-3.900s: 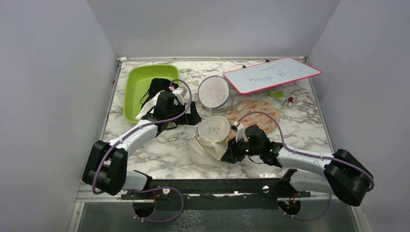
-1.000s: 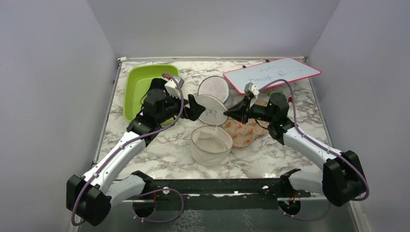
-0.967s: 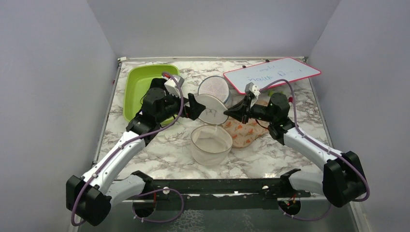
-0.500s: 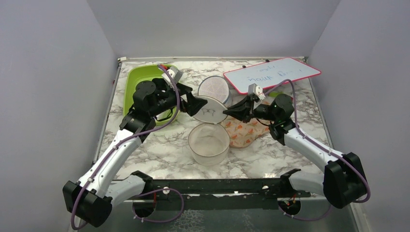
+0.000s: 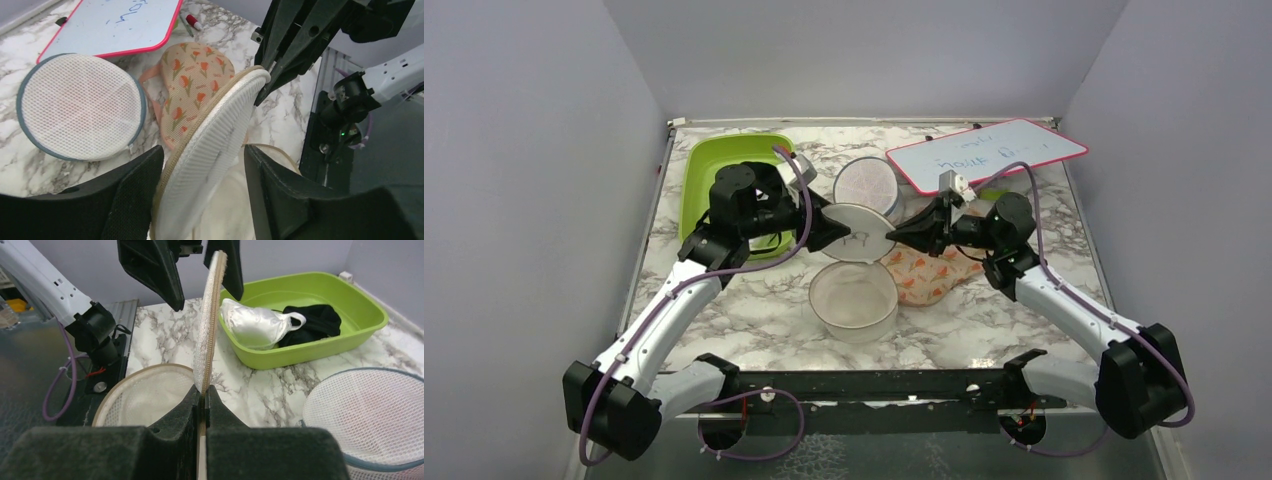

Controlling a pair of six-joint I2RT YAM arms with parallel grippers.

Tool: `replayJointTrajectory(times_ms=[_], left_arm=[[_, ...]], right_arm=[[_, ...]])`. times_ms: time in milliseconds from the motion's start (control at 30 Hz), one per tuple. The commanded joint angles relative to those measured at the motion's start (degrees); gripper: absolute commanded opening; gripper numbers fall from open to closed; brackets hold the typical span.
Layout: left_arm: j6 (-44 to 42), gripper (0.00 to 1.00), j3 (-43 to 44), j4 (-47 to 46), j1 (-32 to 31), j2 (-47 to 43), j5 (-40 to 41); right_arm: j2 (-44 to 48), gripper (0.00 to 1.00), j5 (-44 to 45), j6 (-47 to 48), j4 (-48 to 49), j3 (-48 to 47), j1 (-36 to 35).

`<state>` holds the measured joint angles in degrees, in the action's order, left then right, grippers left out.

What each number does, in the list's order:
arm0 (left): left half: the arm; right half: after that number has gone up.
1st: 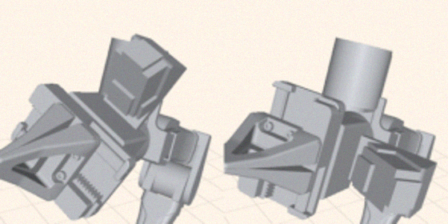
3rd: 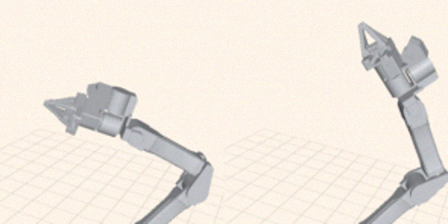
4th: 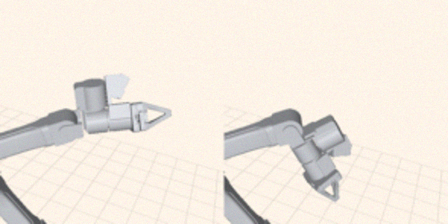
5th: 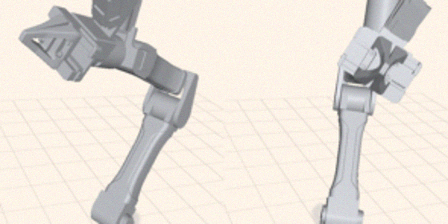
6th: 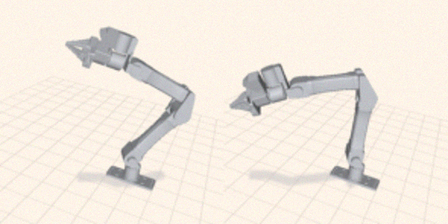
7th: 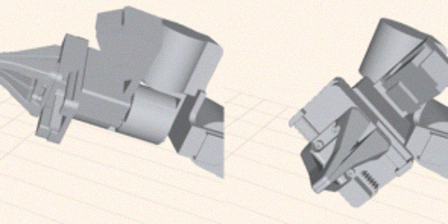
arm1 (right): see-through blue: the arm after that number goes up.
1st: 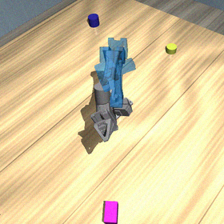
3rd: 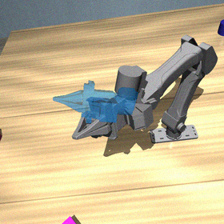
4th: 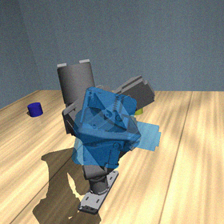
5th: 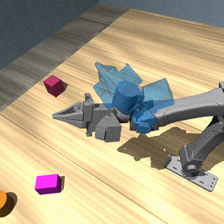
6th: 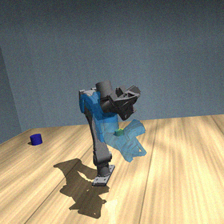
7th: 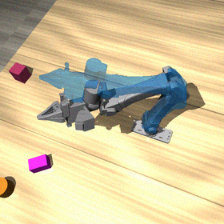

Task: Unzip the laundry bag and remove the bra
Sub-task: Close the laundry bag at the center of the board.

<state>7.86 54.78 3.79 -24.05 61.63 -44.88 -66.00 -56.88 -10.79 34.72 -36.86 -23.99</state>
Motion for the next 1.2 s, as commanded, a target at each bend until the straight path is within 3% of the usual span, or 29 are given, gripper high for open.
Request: replayJointTrajectory(times_ms=[0, 100, 133, 200, 267, 333, 433, 567, 900, 1167], left_arm=[[-2.58, 0.44, -0.54, -1.75, 0.24, -1.02, 0.30], [-1.51, 0.19, -1.12, -4.98, 0.16, -1.09, 0.61], [-1.49, 0.14, -1.10, -5.43, 0.10, -0.95, 0.60], [-1.68, 0.07, -1.08, -5.89, 0.15, -0.68, 0.71], [-1.83, 0.00, -1.02, -6.01, 0.10, -0.67, 2.03], [-2.11, 0.00, -1.14, -5.72, 0.15, -1.44, 5.99], [-2.53, 0.00, -1.92, -5.79, 0.10, -3.69, 13.17], [-3.60, 0.00, -3.78, -5.82, -0.14, -5.79, 17.35], [-8.12, 0.00, -6.62, -5.73, -3.11, -8.18, 22.03], [-13.70, 0.00, -7.78, -3.35, -4.68, -10.50, 18.72]], right_arm=[[-2.05, 0.02, 2.78, -1.16, -11.94, -5.76, 0.17], [-3.25, 0.08, 4.08, -2.94, -19.53, -8.29, 0.17], [-3.23, 0.14, 5.13, -4.37, -20.83, -8.71, 0.17], [-3.23, 0.35, 10.60, -8.39, -25.63, -9.76, 0.21], [-4.12, 0.45, 18.03, -9.93, -38.90, -13.28, 0.17], [-4.68, 0.49, 23.06, -9.73, -46.98, -15.94, 0.17], [-4.61, 0.59, 25.12, -10.61, -51.60, -14.94, 0.26], [-8.46, 0.66, 15.86, -11.80, -52.45, -13.50, -0.72], [-13.82, 0.66, 17.84, -20.45, -44.23, -12.94, -10.58], [-16.80, 0.29, 26.11, -21.22, -43.64, -15.36, -10.86]])
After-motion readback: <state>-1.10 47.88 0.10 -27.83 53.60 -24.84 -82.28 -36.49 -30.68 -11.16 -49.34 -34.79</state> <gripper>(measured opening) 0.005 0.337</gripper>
